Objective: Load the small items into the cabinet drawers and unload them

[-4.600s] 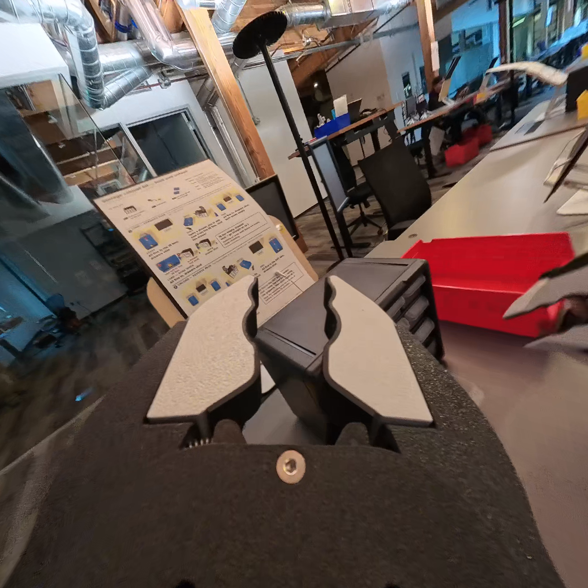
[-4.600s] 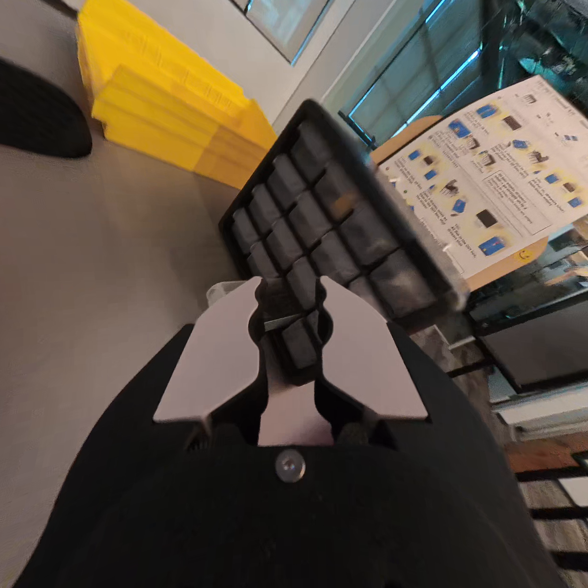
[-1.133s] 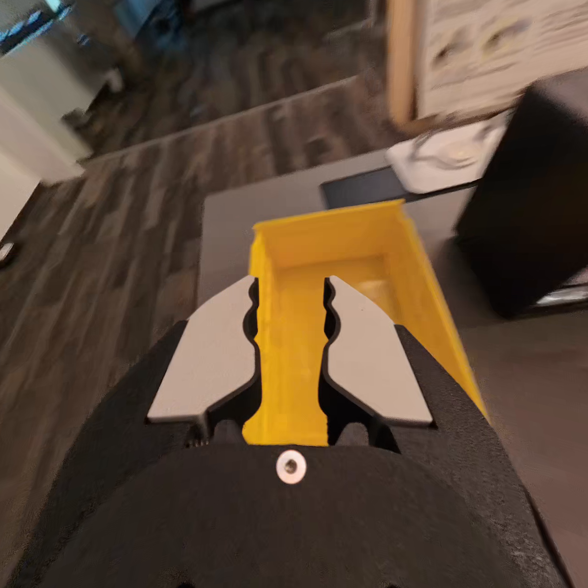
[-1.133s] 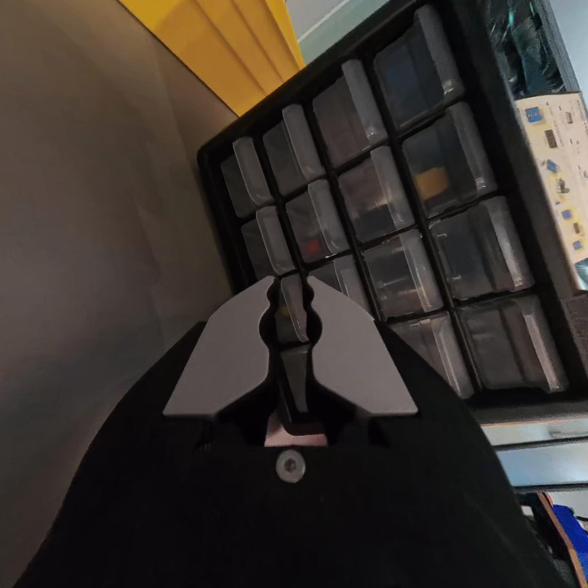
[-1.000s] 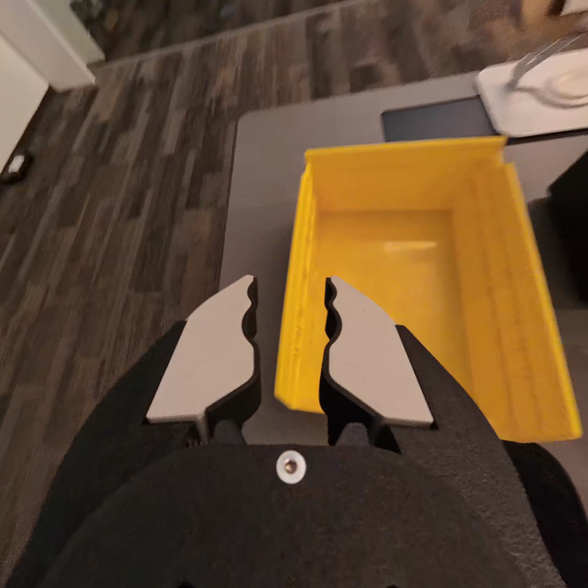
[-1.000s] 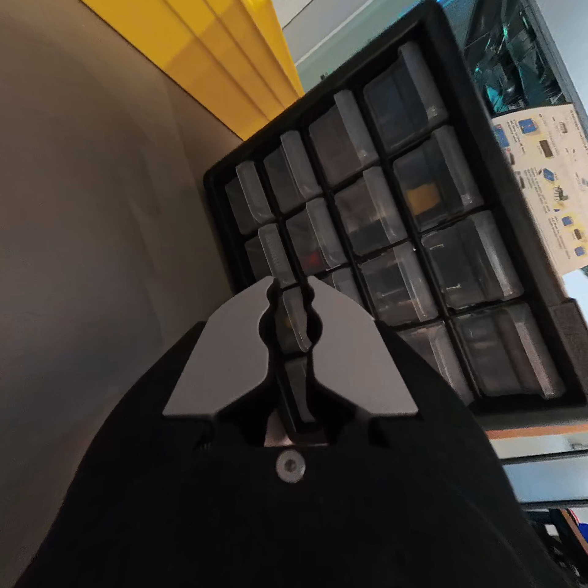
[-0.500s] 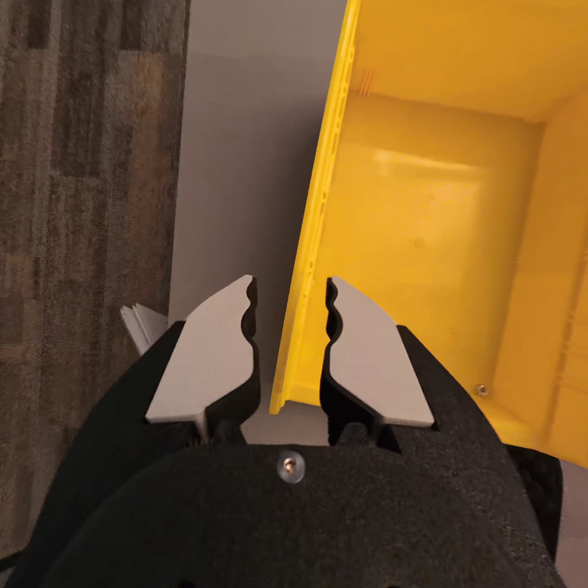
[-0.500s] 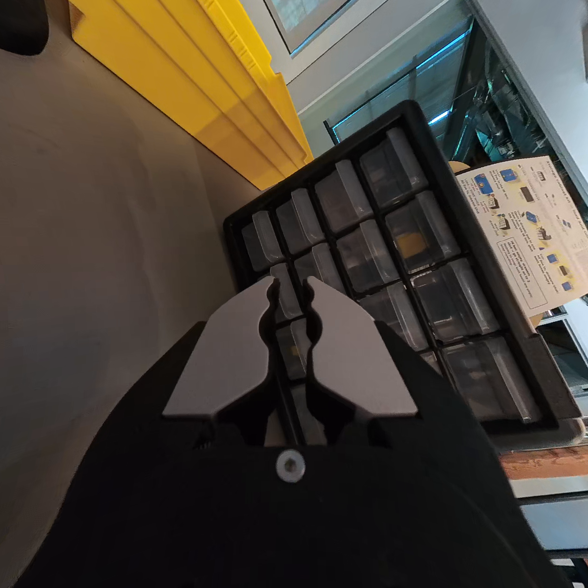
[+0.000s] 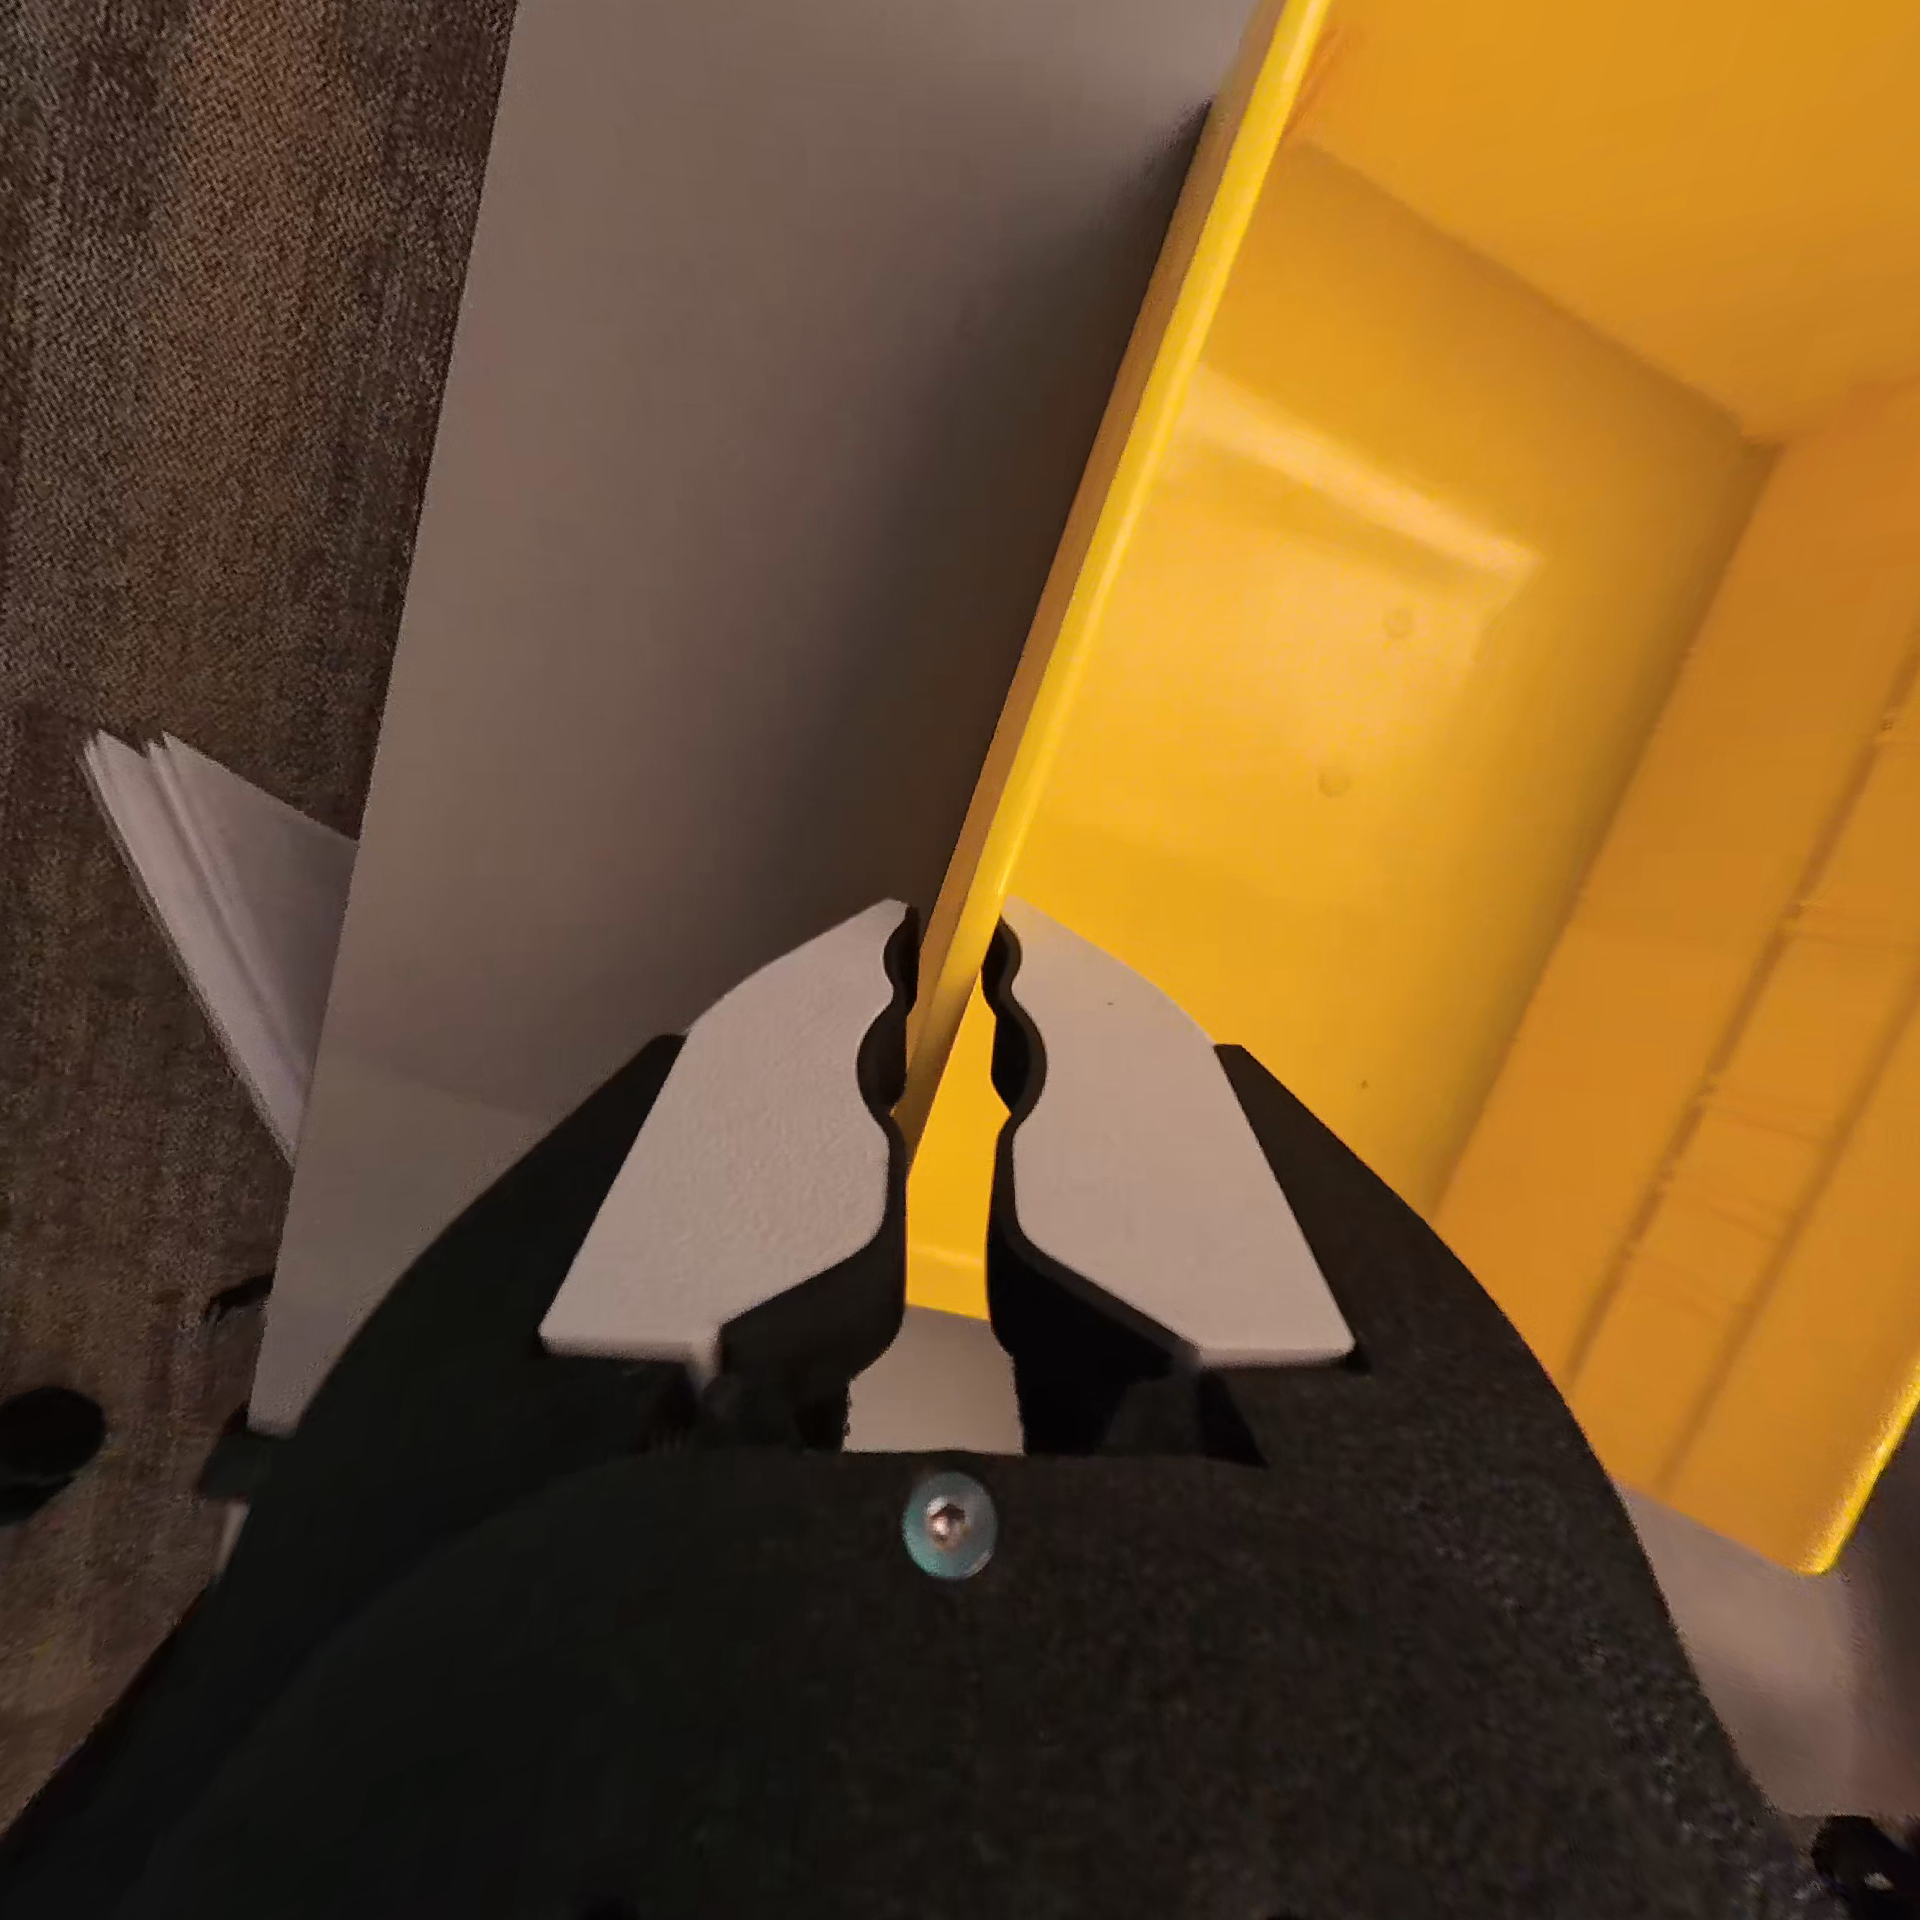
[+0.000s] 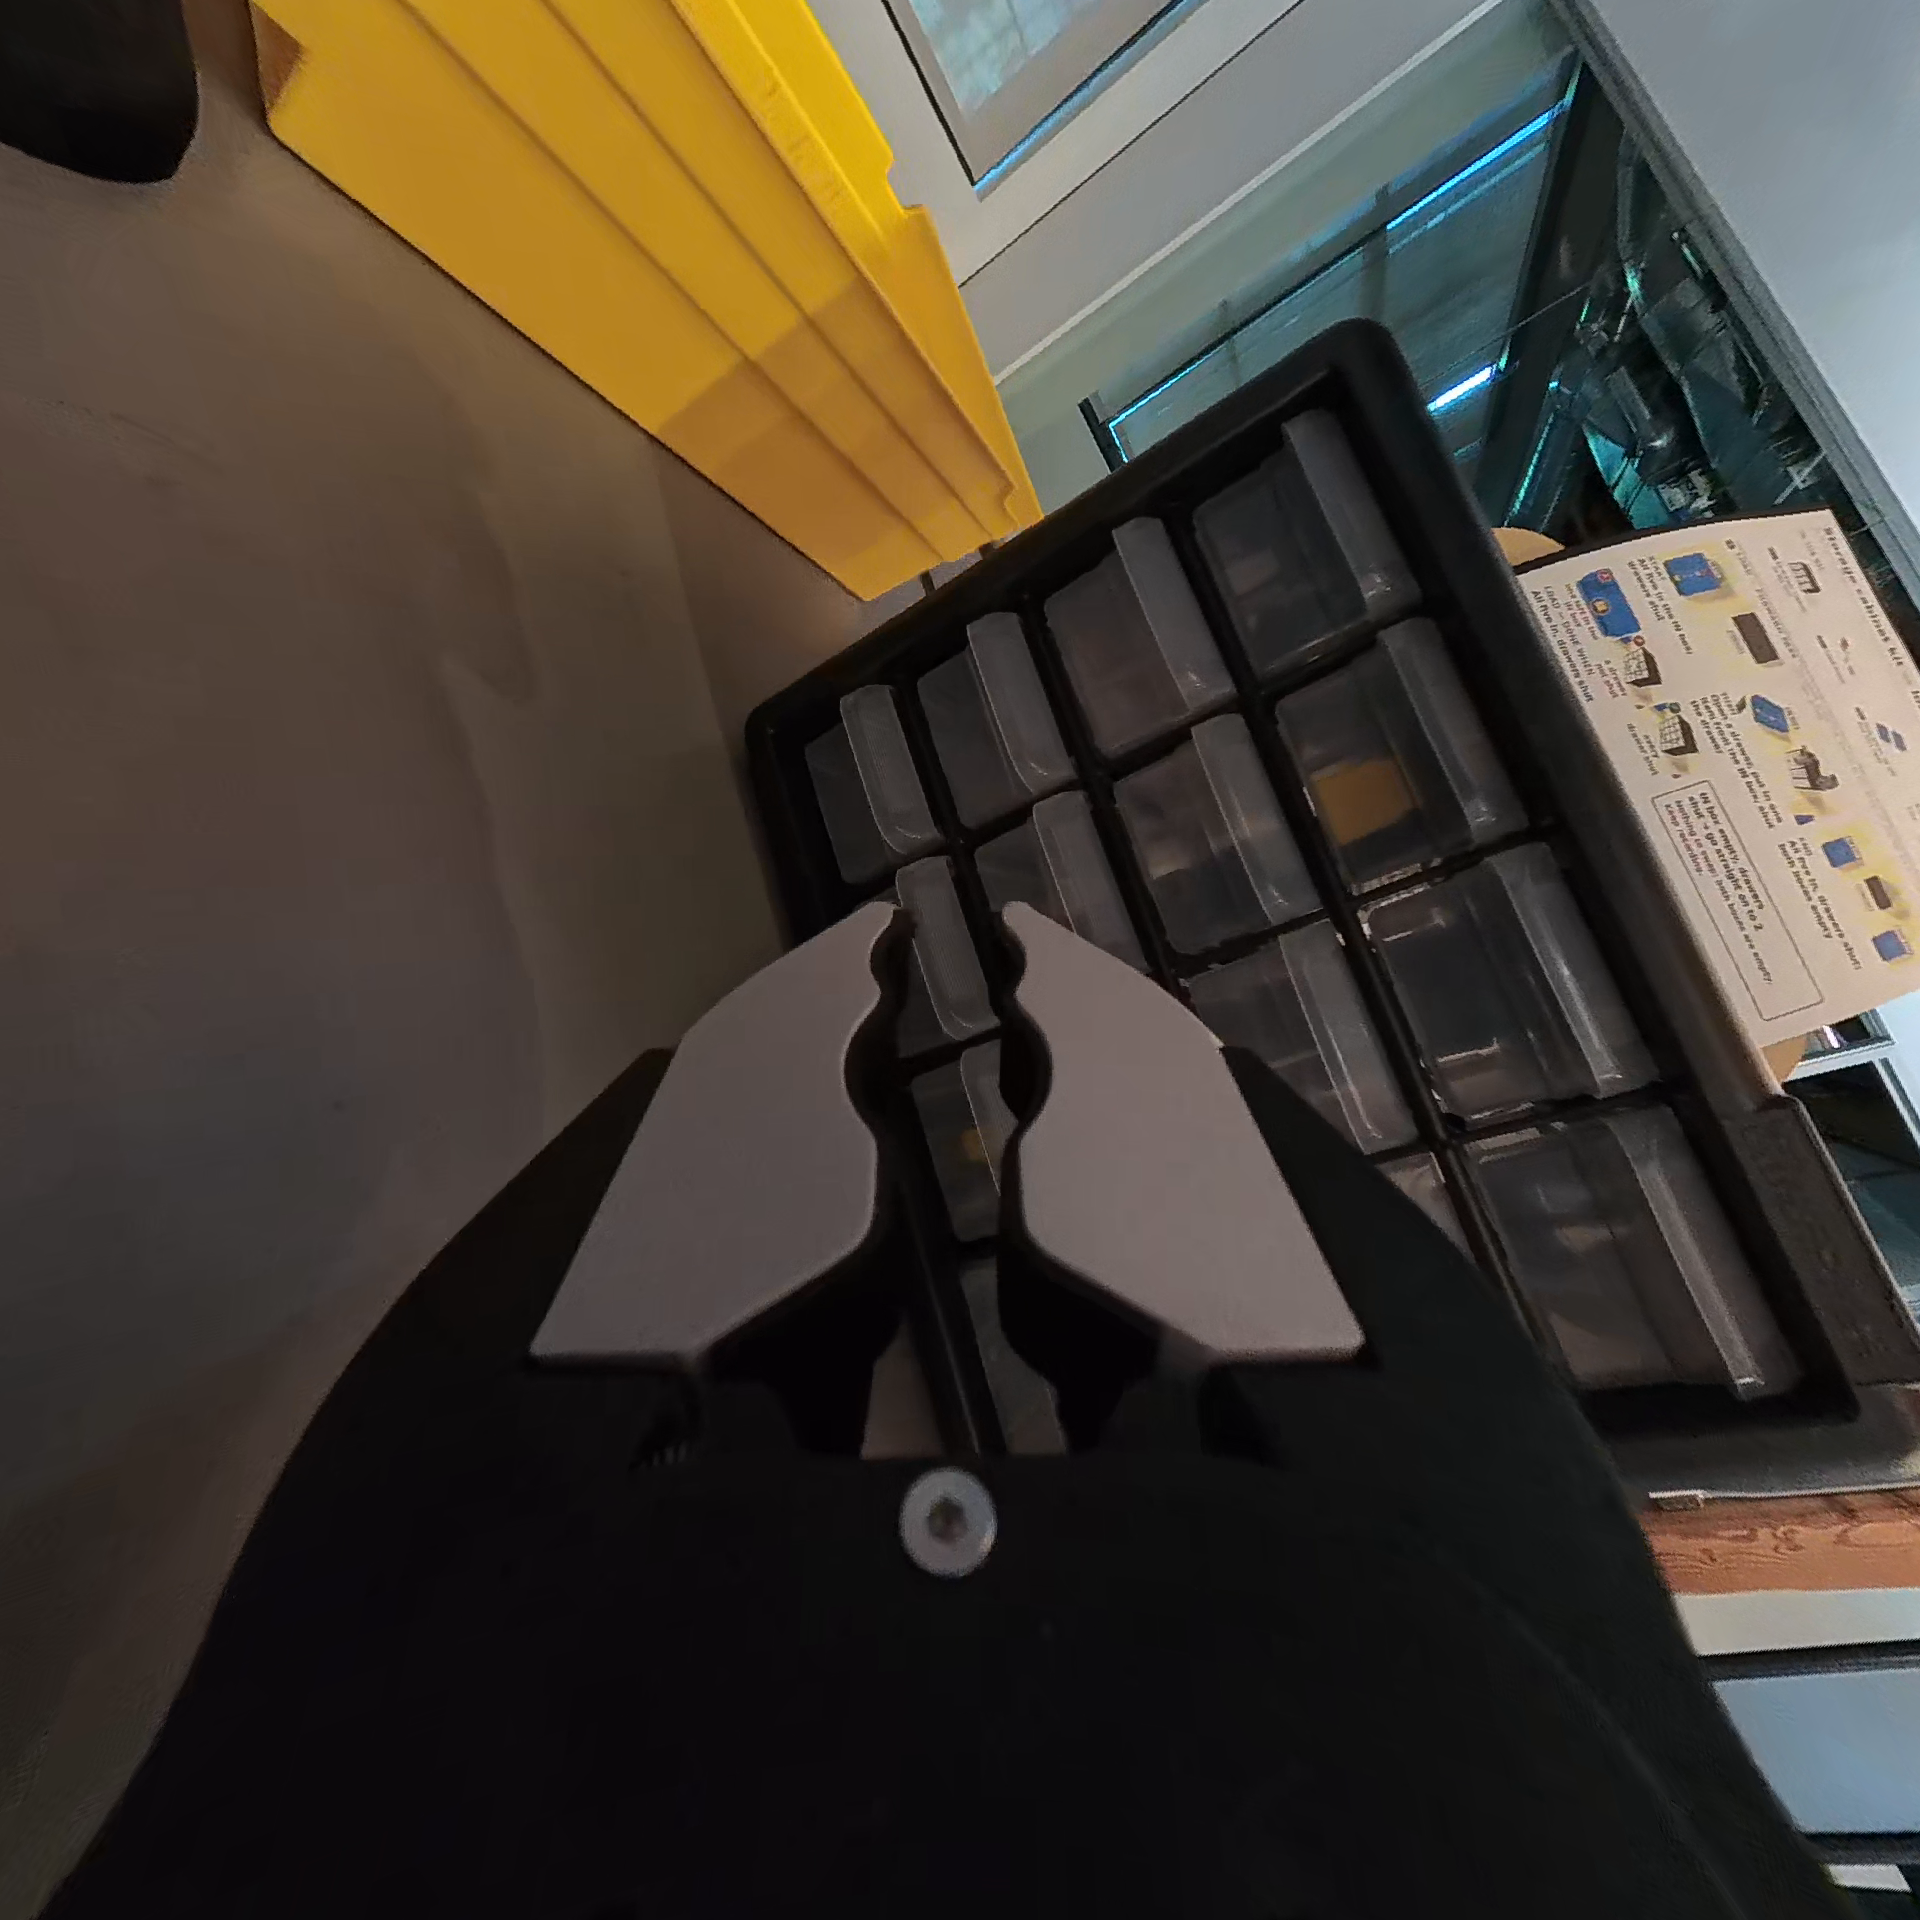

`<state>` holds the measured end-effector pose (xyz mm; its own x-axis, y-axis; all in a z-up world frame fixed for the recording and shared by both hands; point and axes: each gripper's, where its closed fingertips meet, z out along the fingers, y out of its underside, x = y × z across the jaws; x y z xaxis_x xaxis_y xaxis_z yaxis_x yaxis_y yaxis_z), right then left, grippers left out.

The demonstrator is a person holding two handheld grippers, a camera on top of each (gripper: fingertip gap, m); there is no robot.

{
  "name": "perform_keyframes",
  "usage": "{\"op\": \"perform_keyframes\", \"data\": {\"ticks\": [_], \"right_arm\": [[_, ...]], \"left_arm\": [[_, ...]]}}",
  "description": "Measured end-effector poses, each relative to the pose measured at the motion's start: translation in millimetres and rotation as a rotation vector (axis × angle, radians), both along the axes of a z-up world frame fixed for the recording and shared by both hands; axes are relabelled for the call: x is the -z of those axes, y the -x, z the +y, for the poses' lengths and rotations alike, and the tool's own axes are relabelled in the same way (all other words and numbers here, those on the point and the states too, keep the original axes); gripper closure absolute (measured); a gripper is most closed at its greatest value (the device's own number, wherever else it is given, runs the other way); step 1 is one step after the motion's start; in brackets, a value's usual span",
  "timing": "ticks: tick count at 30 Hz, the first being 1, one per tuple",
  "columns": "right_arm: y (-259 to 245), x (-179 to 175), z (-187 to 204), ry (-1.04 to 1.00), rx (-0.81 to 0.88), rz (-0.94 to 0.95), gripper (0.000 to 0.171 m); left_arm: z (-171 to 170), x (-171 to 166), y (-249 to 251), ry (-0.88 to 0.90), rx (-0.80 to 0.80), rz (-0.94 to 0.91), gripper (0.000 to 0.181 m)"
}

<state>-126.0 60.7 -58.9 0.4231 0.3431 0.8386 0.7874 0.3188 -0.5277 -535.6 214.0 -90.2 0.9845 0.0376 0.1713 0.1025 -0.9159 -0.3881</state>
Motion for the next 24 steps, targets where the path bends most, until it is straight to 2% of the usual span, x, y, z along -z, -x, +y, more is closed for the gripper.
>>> {"op": "perform_keyframes", "data": {"ticks": [14,20,24], "right_arm": [[8.9,-2.5,-6.6,-0.019,-0.042,-0.001,0.156],[9.6,-3.6,-6.1,0.001,-0.056,0.043,0.156],[5.9,-1.5,-2.3,0.028,-0.047,0.076,0.155]], "left_arm": [[-10.1,-3.9,-8.8,-0.044,0.011,-0.069,0.174],[-1.8,-55.0,-3.6,-0.287,0.018,-0.051,0.170],[-6.6,-74.6,-2.9,-0.354,0.026,-0.027,0.167]]}}
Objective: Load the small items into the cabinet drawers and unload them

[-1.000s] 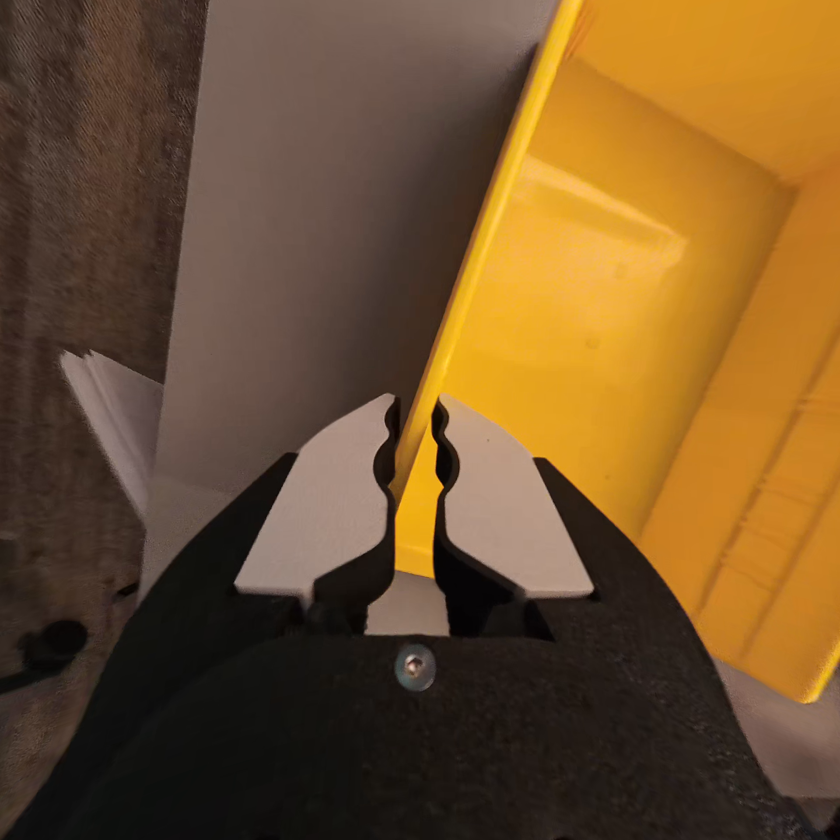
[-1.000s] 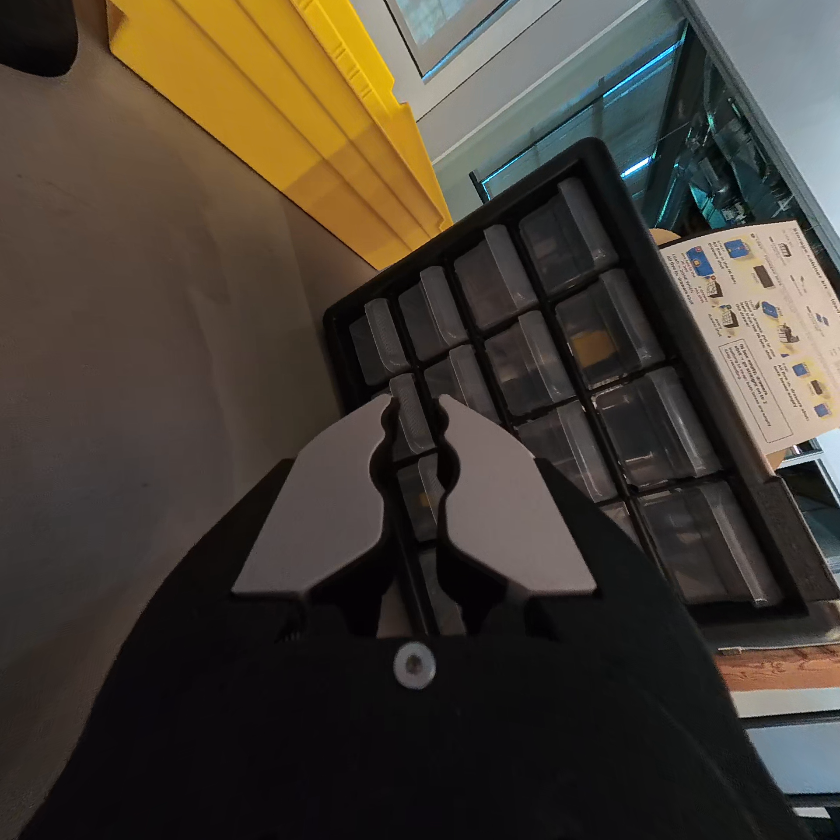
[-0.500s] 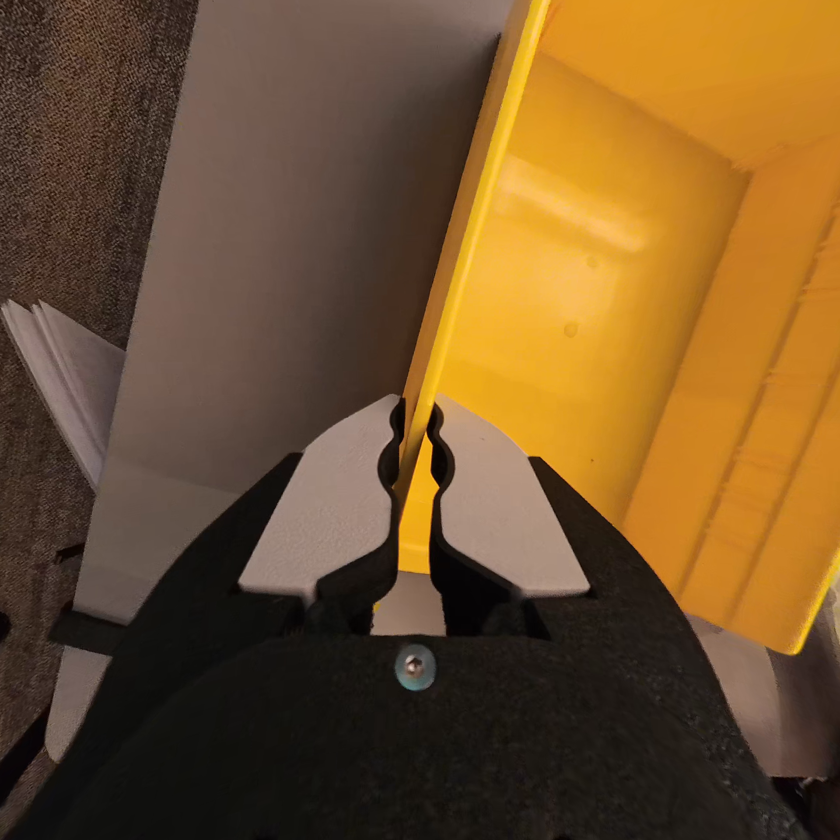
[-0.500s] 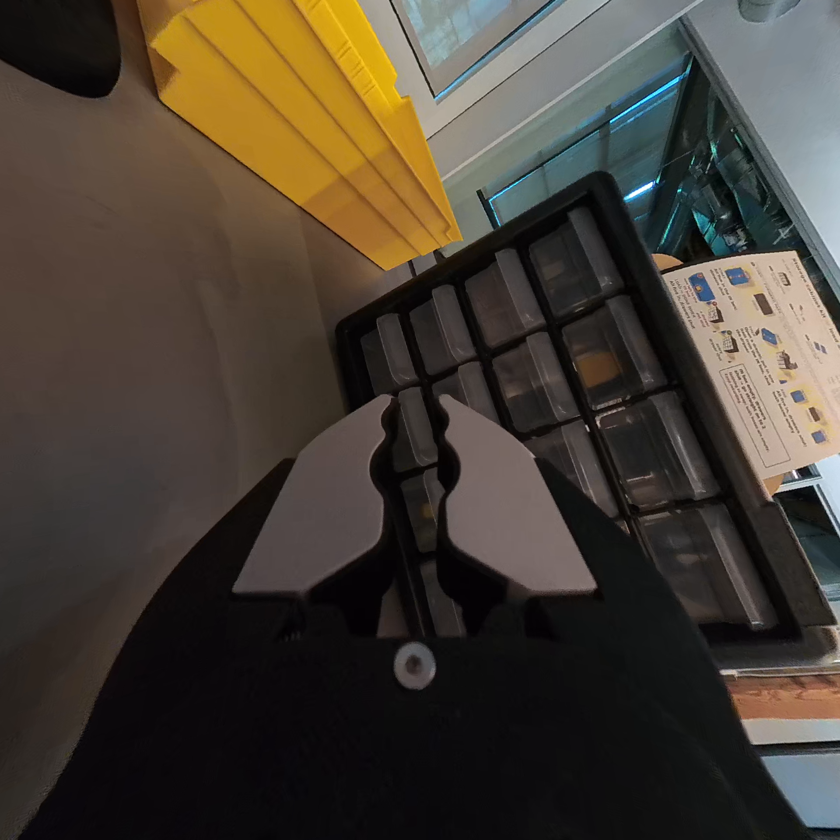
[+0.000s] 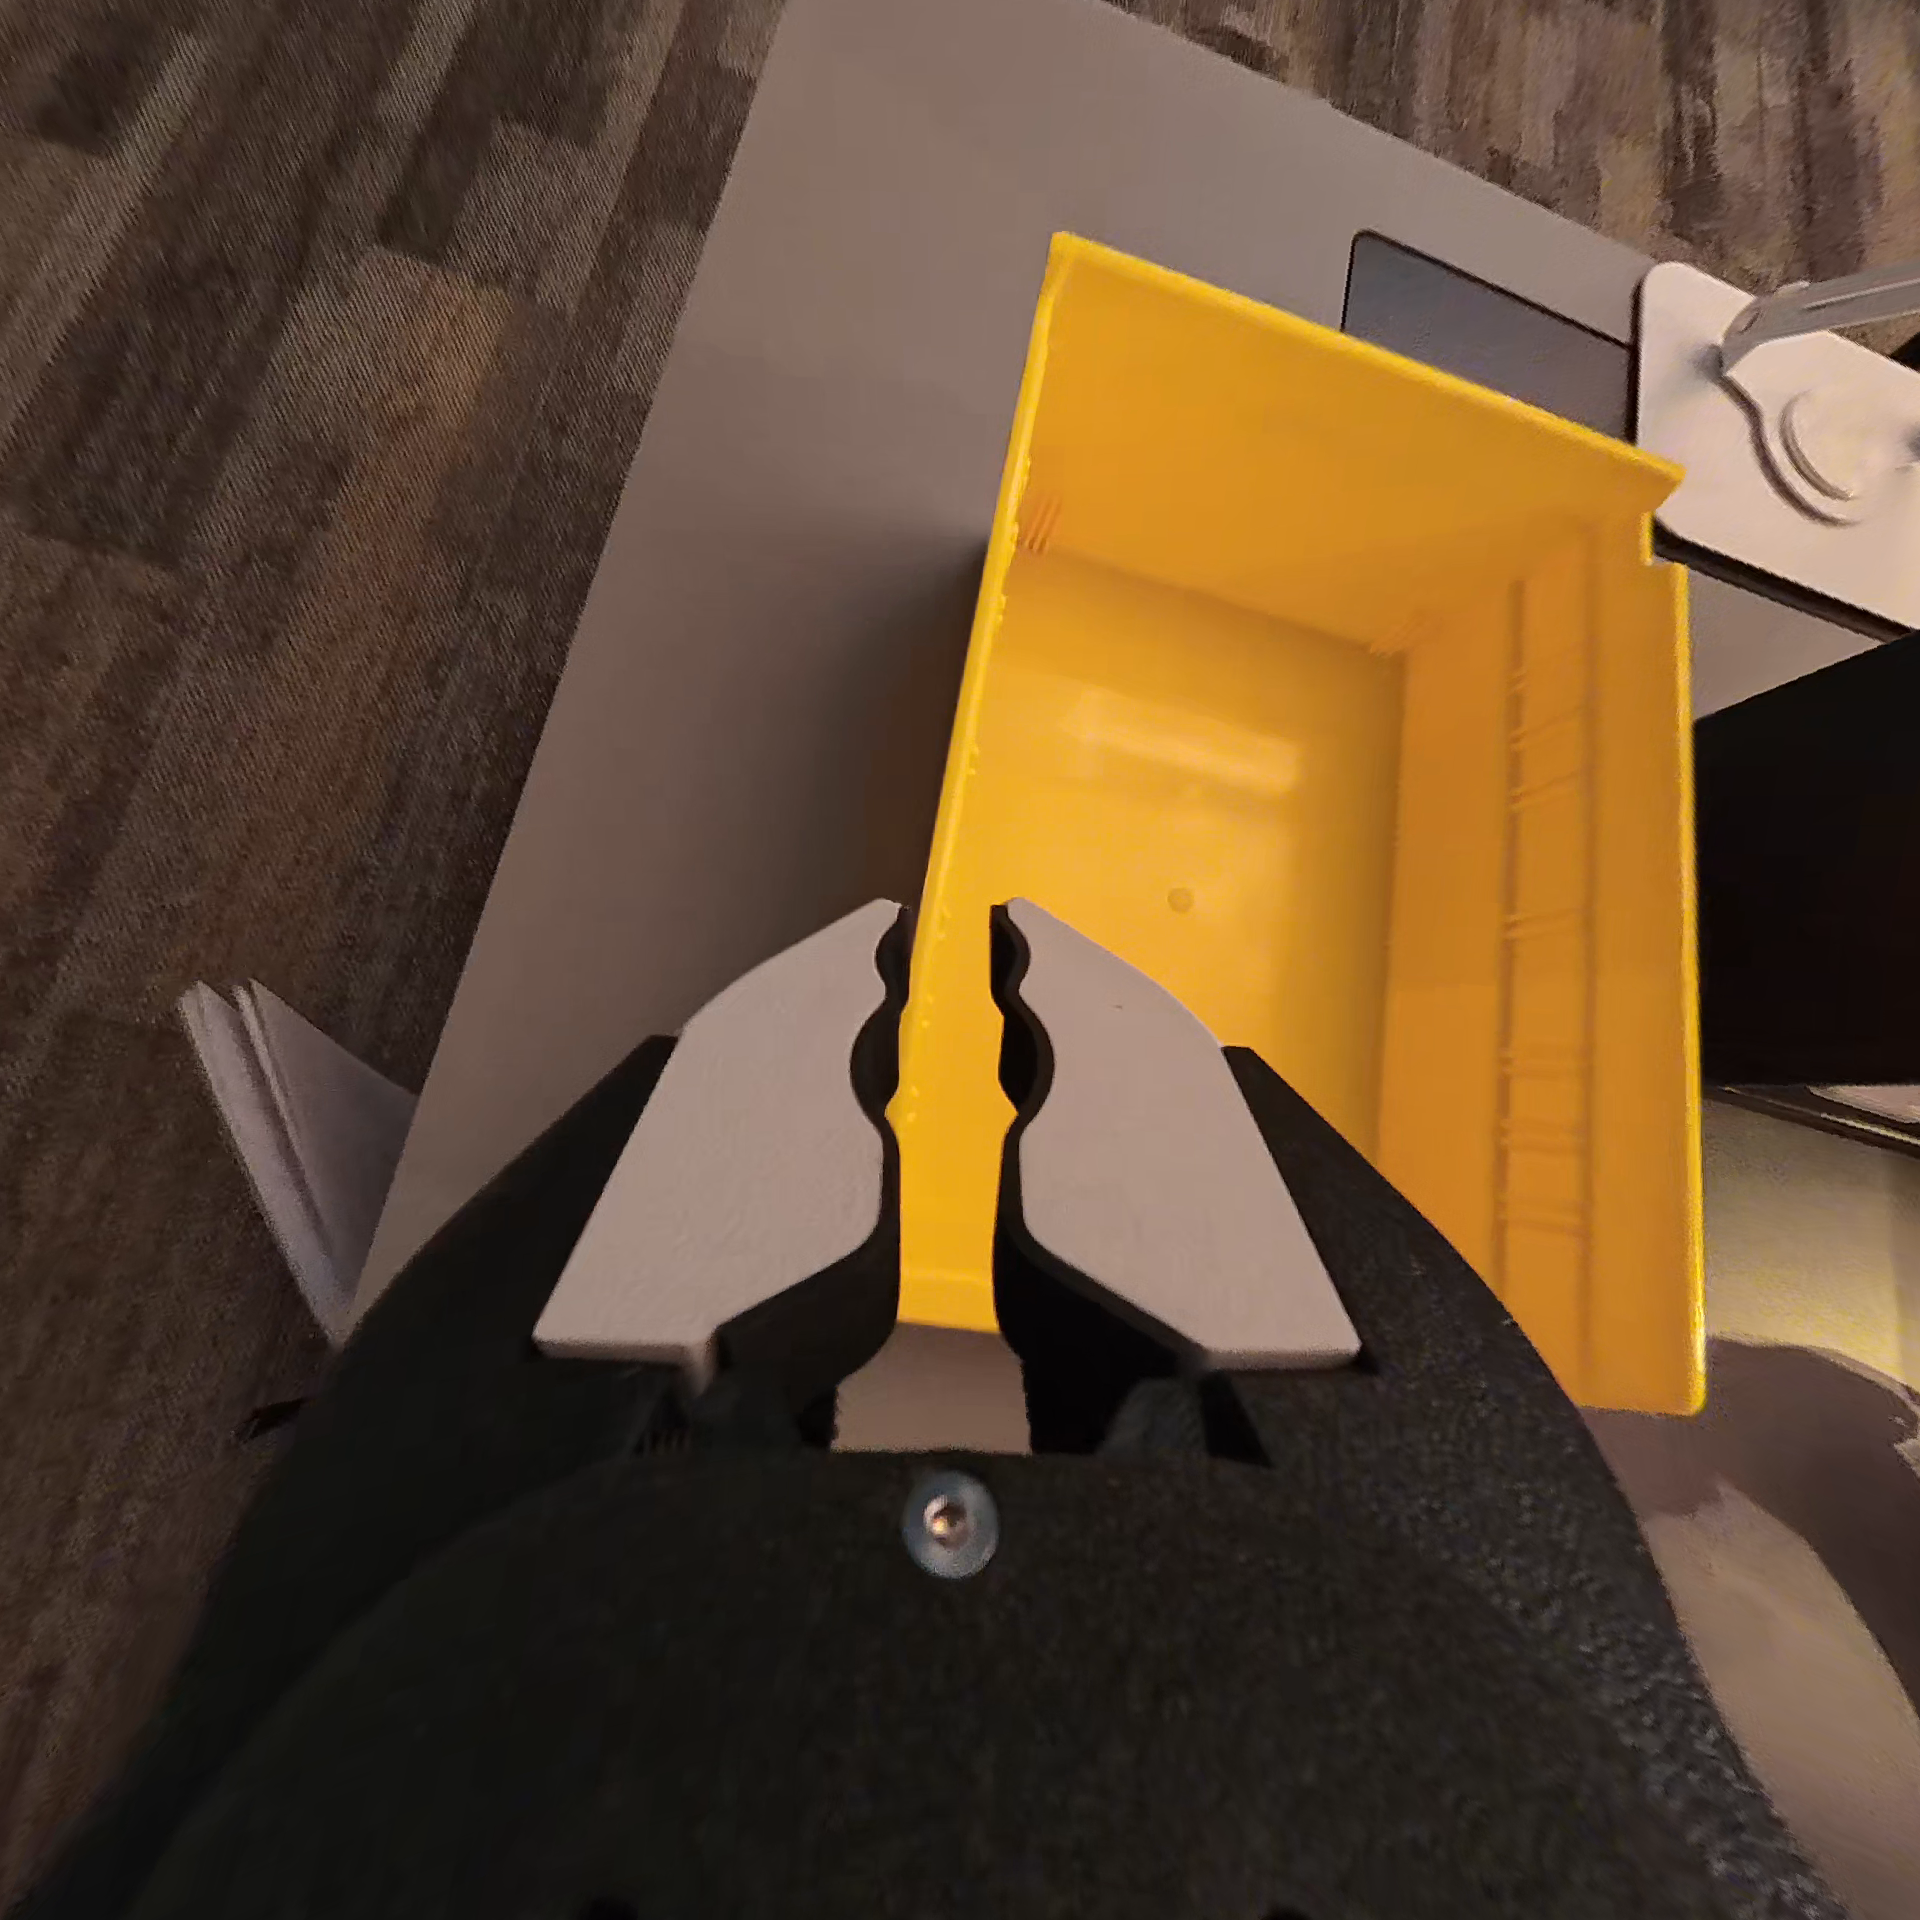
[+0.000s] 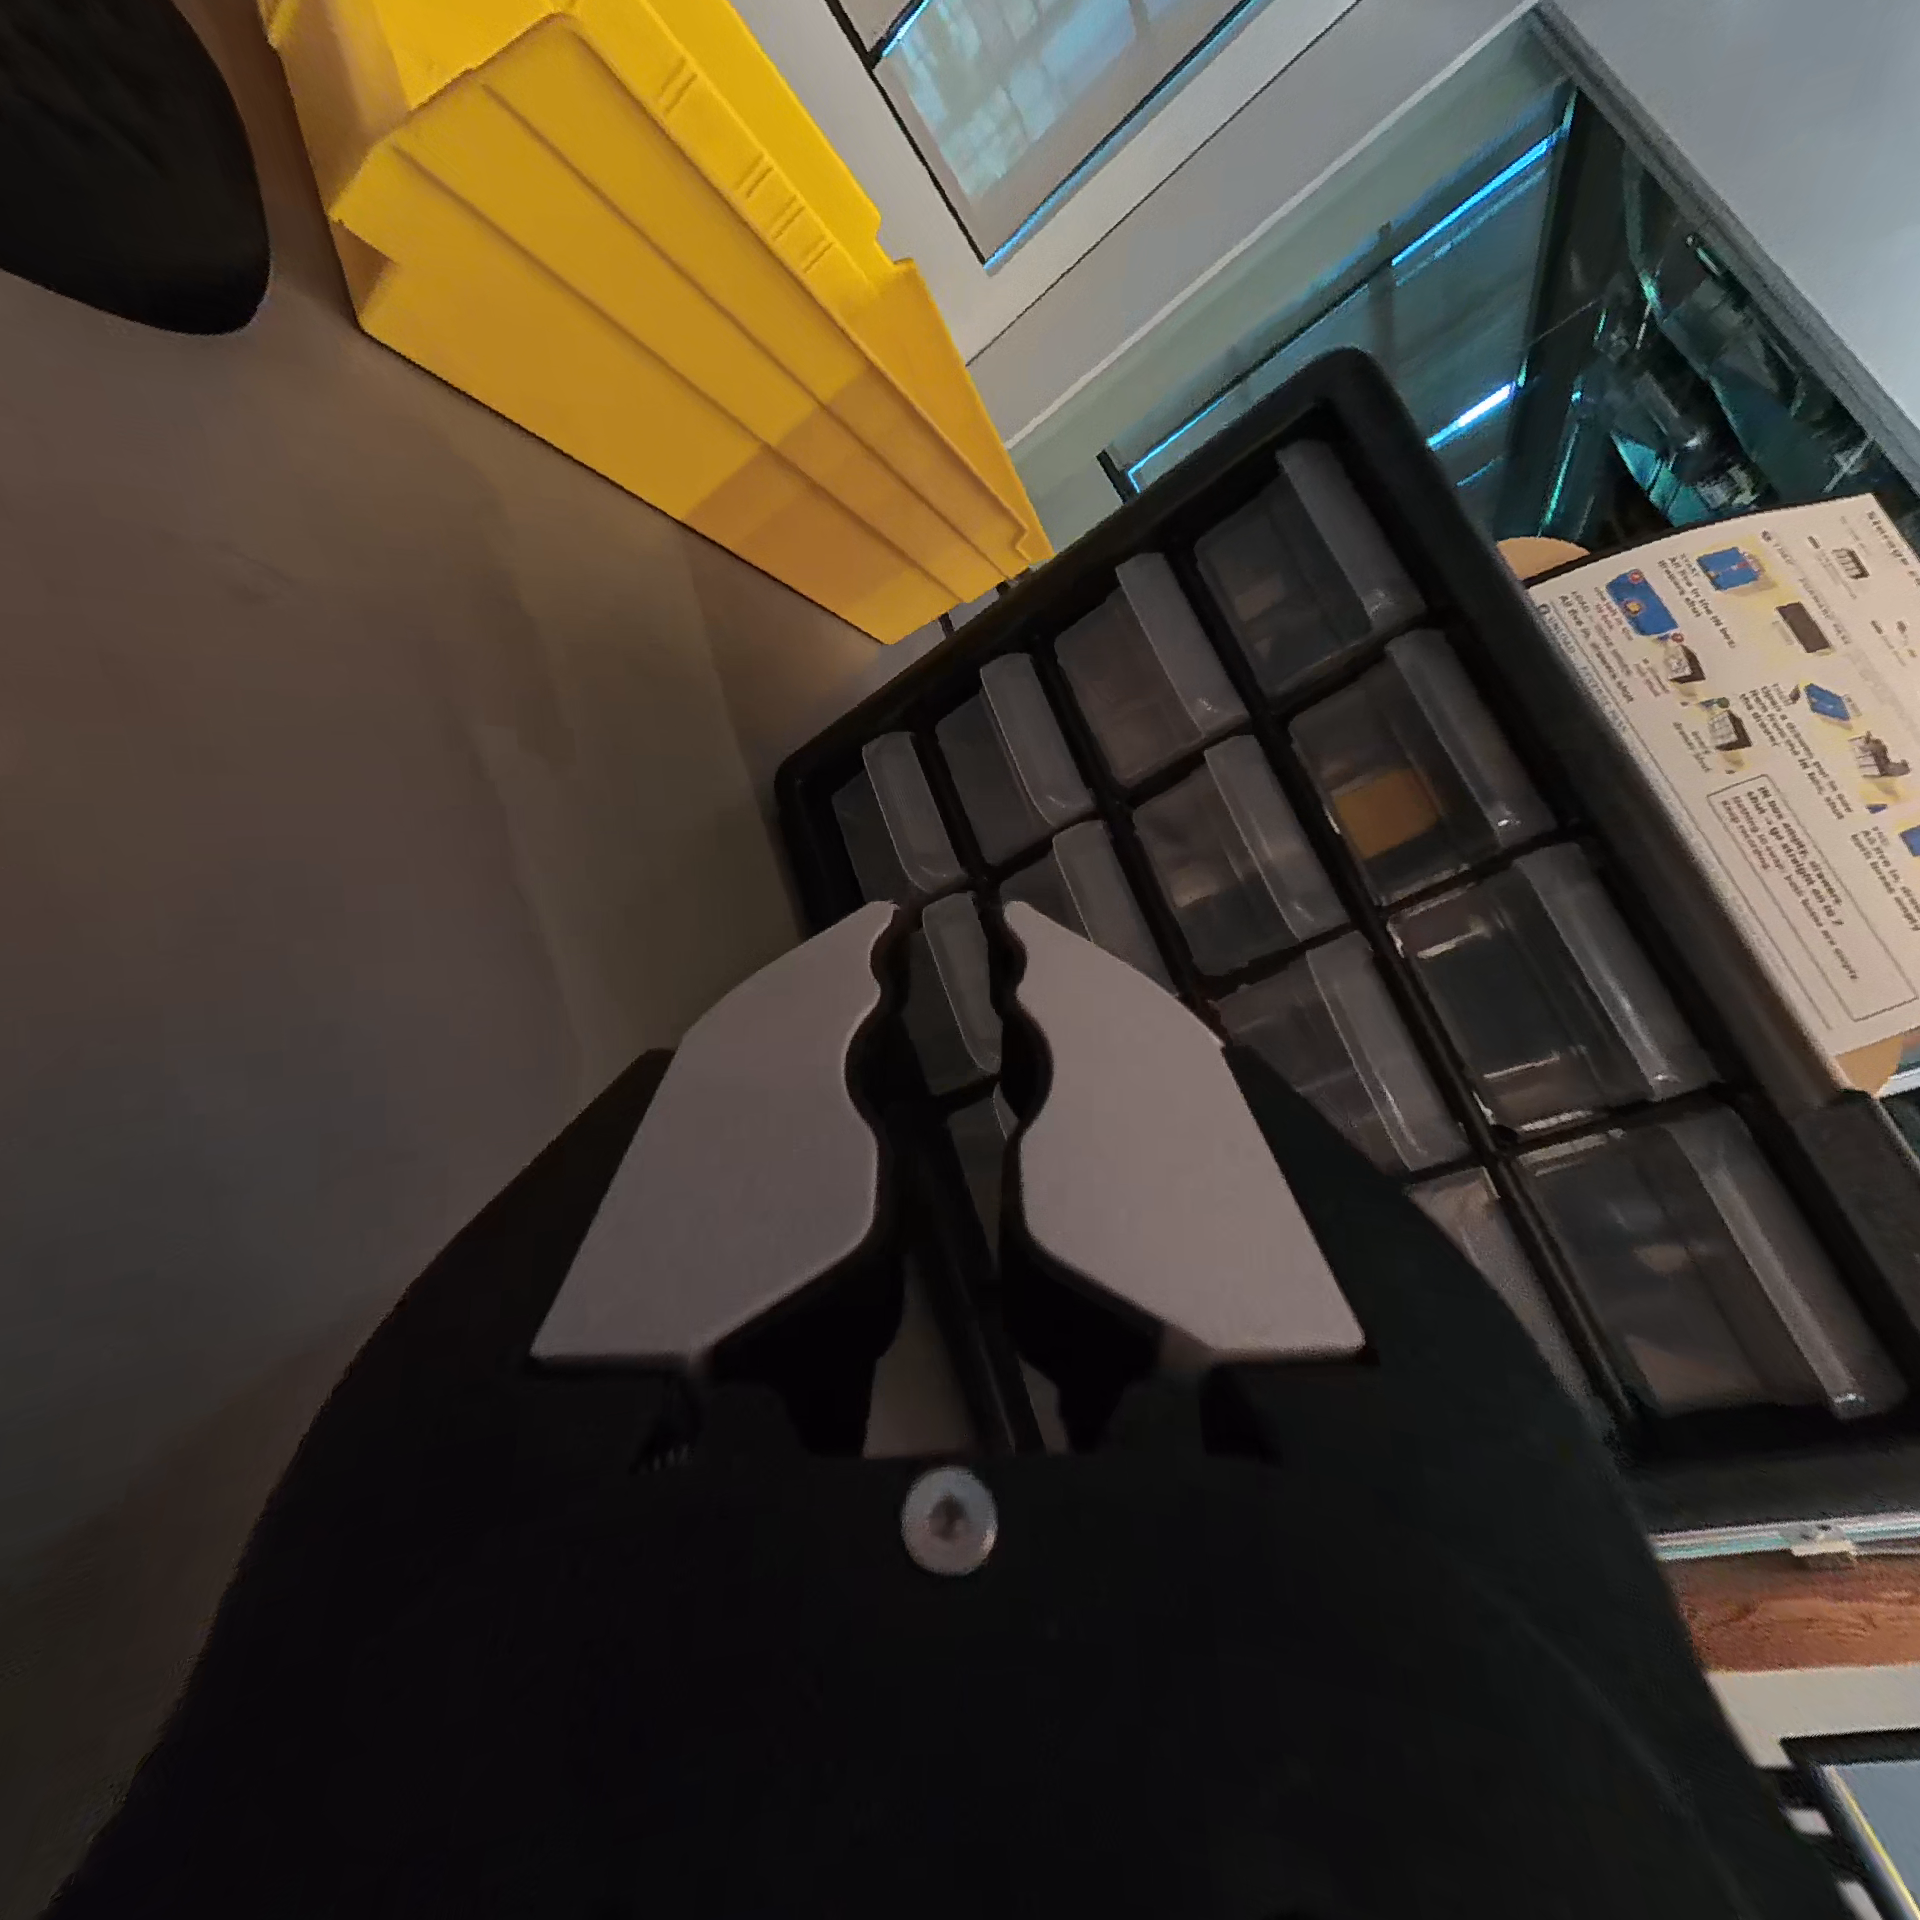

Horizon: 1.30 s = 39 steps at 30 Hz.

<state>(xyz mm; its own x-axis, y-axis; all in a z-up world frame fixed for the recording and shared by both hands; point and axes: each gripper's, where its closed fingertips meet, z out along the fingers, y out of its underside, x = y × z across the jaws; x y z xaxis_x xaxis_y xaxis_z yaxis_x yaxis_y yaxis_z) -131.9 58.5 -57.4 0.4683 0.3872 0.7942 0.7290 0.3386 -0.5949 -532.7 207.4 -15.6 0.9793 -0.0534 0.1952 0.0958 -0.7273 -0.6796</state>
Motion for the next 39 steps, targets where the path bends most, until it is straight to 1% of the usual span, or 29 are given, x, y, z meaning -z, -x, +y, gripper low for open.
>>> {"op": "perform_keyframes", "data": {"ticks": [3,8,11,14,16,20,28,34,38,39], "right_arm": [[-6.5,0.5,4.8,0.004,0.036,0.000,0.156],[-20.5,6.0,15.5,-0.007,0.131,-0.053,0.156],[-45.8,13.4,24.4,-0.020,0.252,-0.122,0.154],[-83.0,20.6,31.3,-0.028,0.412,-0.218,0.150],[-97.8,26.8,36.2,-0.027,0.471,-0.285,0.149],[-115.8,37.0,43.7,-0.017,0.551,-0.339,0.142],[-127.1,40.9,46.2,0.013,0.561,-0.300,0.144],[-124.6,46.8,52.9,0.009,0.525,-0.351,0.145],[-128.5,50.2,58.4,-0.005,0.548,-0.417,0.145],[-127.8,48.6,59.2,-0.023,0.544,-0.424,0.149]], "left_arm": [[-3.3,-17.2,-2.2,-0.060,0.010,0.016,0.168],[-12.1,-80.3,-26.7,-0.319,0.074,0.014,0.172],[-21.0,-104.1,-42.4,-0.411,0.115,0.013,0.171],[-25.5,-109.3,-51.6,-0.425,0.152,0.034,0.170],[-25.5,-112.3,-54.8,-0.437,0.164,0.022,0.170],[-23.4,-112.9,-58.2,-0.445,0.185,-0.012,0.171],[-18.4,-108.1,-50.6,-0.440,0.185,-0.052,0.172],[-17.0,-107.1,-50.2,-0.442,0.193,-0.068,0.174],[-17.0,-106.4,-50.7,-0.440,0.201,-0.079,0.174],[-16.9,-105.8,-50.6,-0.438,0.202,-0.078,0.174]]}}
